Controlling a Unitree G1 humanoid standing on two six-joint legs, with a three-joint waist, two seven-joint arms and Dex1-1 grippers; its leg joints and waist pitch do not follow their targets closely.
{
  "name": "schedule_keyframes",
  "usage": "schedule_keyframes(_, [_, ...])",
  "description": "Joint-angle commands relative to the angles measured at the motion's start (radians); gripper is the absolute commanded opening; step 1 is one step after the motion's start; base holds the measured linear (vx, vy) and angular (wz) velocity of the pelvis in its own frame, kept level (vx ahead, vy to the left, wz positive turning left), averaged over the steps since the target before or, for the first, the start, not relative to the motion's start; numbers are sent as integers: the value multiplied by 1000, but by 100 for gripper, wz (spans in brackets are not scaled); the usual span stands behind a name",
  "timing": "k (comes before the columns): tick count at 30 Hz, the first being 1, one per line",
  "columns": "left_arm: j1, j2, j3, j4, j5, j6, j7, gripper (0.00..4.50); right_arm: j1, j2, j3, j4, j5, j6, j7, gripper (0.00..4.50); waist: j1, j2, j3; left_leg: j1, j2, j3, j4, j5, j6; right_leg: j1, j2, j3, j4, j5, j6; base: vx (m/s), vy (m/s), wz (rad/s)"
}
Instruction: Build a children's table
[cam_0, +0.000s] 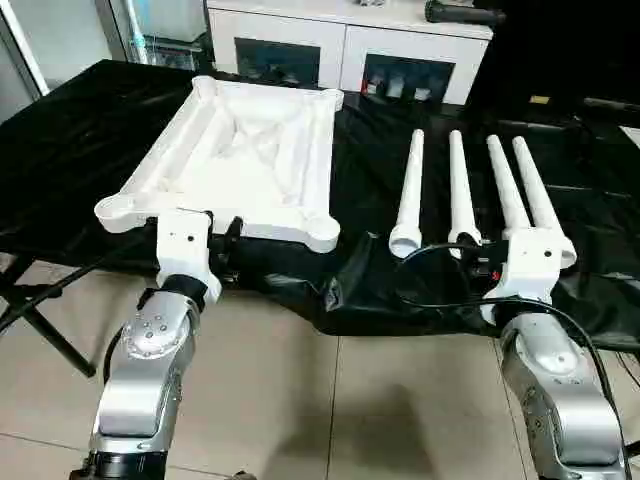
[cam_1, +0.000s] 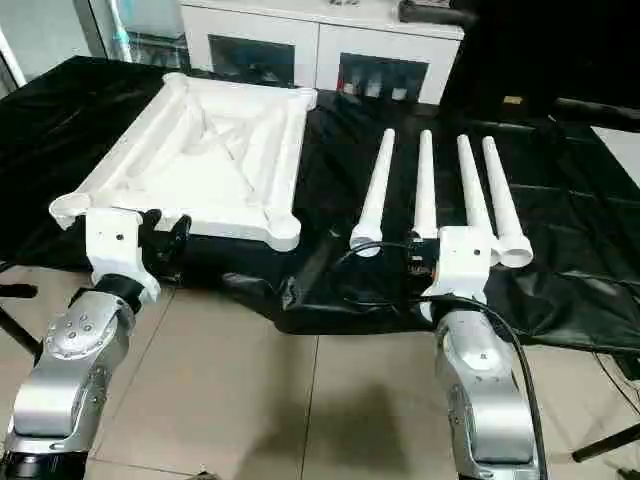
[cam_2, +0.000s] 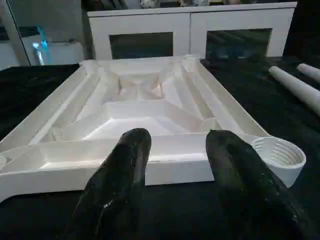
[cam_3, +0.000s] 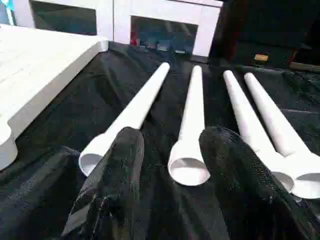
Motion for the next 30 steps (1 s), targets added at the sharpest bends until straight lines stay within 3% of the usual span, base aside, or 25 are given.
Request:
schedule_keyframes(1, [5, 0, -9, -2, 6, 0, -3, 223, -4, -6, -18, 13, -7, 6, -2, 208, -4, 3, -43, 19, 83, -42, -95, -105, -27, 22, -96, 58, -67, 66, -146, 0, 0, 0])
schedule_keyframes(2, [-41, -91, 24, -211, -61, 305, 98, 223, -126, 5, -73, -86, 53, 213, -34, 208, -18, -21, -42, 21, 84, -34, -93, -102, -22, 20, -91, 60, -70, 64, -145, 0, 0, 0])
schedule_keyframes(3, [-44, -94, 23, -193, -62, 289, 98, 223, -120, 7, -68, -87, 45, 200, -38, 208, -23, 1, -48, 23, 88, -43, -92, -87, -36, 32, -96, 59, -48, 94, -162, 0, 0, 0])
schedule_keyframes(4, [-48, -96, 24, -180, -63, 282, 97, 223, -114, 12, -68, -86, 42, 178, -42, 208, -24, -1, -44, 23, 84, -37, -86, -59, -32, 17, -90, 57, -63, 109, -163, 0, 0, 0])
schedule_keyframes(8, [-77, -98, 22, -138, -56, 271, 100, 223, -112, 13, -66, -71, 44, 162, -37, 208, -30, 3, -43, 15, 78, -38, -88, -75, -31, 24, -90, 59, -66, 89, -143, 0, 0, 0])
schedule_keyframes(10, [-84, -95, 15, -131, -51, 265, 95, 223, -111, 7, -62, -75, 45, 160, -28, 208, -33, -6, -46, 14, 78, -38, -86, -66, -25, 26, -91, 58, -65, 97, -146, 0, 0, 0])
schedule_keyframes(15, [-94, -106, 27, -164, -47, 323, 114, 223, -141, 26, -91, -66, 65, 194, -34, 208, -41, -13, -45, 14, 79, -36, -84, -50, -4, 25, -92, 58, -65, 90, -162, 0, 0, 0])
schedule_keyframes(16, [-95, -108, 28, -152, -48, 305, 115, 223, -144, 18, -76, -52, 60, 173, -17, 208, -41, -16, -44, 12, 79, -36, -84, -45, 1, 26, -93, 57, -66, 83, -168, 0, 0, 0])
schedule_keyframes(18, [-93, -103, 20, -121, -41, 268, 109, 223, -143, -8, -39, -14, 38, 123, 12, 208, -40, -13, -44, 13, 80, -37, -84, -44, 0, 26, -94, 56, -66, 78, -172, 0, 0, 0])
schedule_keyframes(19, [-89, -95, 12, -79, -32, 219, 101, 223, -138, -24, -16, 70, 18, 44, 36, 208, -41, -8, -44, 13, 79, -36, -82, -49, -3, 24, -92, 57, -69, 77, -173, 0, 0, 0])
schedule_keyframes(20, [-84, -91, 11, -32, -25, 170, 98, 223, -130, -31, -9, 185, 2, -54, 53, 208, -42, -2, -45, 13, 78, -35, -81, -58, -8, 23, -94, 58, -70, 83, -177, 0, 0, 0])
schedule_keyframes(21, [-80, -97, 21, 27, -24, 98, 99, 223, -134, -25, -31, 353, 11, -137, 71, 208, -39, 17, -46, 12, 77, -38, -80, -68, -18, 21, -98, 57, -68, 79, -186, 0, 0, 0])
schedule_keyframes(22, [-80, -103, 35, 69, -23, 47, 108, 223, -147, -11, -66, 478, 37, -175, 86, 208, -40, 26, -47, 12, 74, -38, -82, -111, -33, 25, -97, 59, -71, 63, -214, 0, 0, 0])
schedule_keyframes(23, [-80, -103, 41, 86, -19, 30, 116, 223, -154, -2, -86, 521, 54, -187, 94, 208, -46, 15, -49, 13, 75, -33, -79, -121, -29, 23, -94, 59, -74, 76, -224, 0, 0, 0])
schedule_keyframes(24, [-83, -99, 49, 106, -24, 27, 107, 223, -166, 16, -130, 590, 86, -199, 103, 208, -46, 20, -50, 12, 76, -37, -81, -119, -30, 27, -93, 58, -68, 95, -230, 0, 0, 0])
schedule_keyframes(25, [-85, -93, 54, 115, -25, 26, 100, 223, -174, 8, -123, 644, 62, -225, 87, 208, -41, 13, -56, 10, 78, -36, -77, -80, -11, 31, -93, 58, -60, 163, -244, 0, 0, 0])
schedule_keyframes(26, [-85, -93, 54, 115, -25, 26, 100, 223, -174, 8, -123, 644, 62, -225, 87, 208, -39, 21, -59, 5, 75, -37, -71, -14, 5, 34, -90, 53, -52, 243, -255, 0, 0, 0])
schedule_keyframes(27, [-86, -90, 60, 113, -30, 19, 92, 223, -172, -7, -92, 666, 24, -264, 79, 208, -33, 19, -64, 1, 77, -36, -65, 41, 33, 38, -95, 51, -44, 306, -262, 0, 0, 0])
schedule_keyframes(28, [-83, -69, 42, 70, -19, 12, 73, 223, -166, -5, -94, 586, 20, -213, 44, 208, -36, 4, -64, 1, 75, -32, -63, 66, 52, 39, -91, 51, -44, 327, -261, 0, 0, 0])
schedule_keyframes(29, [-82, -66, 38, 63, -17, 11, 71, 223, -165, -3, -96, 571, 22, -203, 38, 208, -28, 9, -60, -1, 75, -32, -65, 75, 83, 37, -97, 51, -41, 315, -261, 0, 0, 0])
schedule_keyframes(30, [-77, -57, 26, 6, -27, 34, 49, 223, -152, 19, -128, 436, 59, -145, 9, 208, -29, 6, -56, 2, 80, -30, -67, 40, 98, 31, -99, 50, -47, 254, -256, 0, 0, 0])
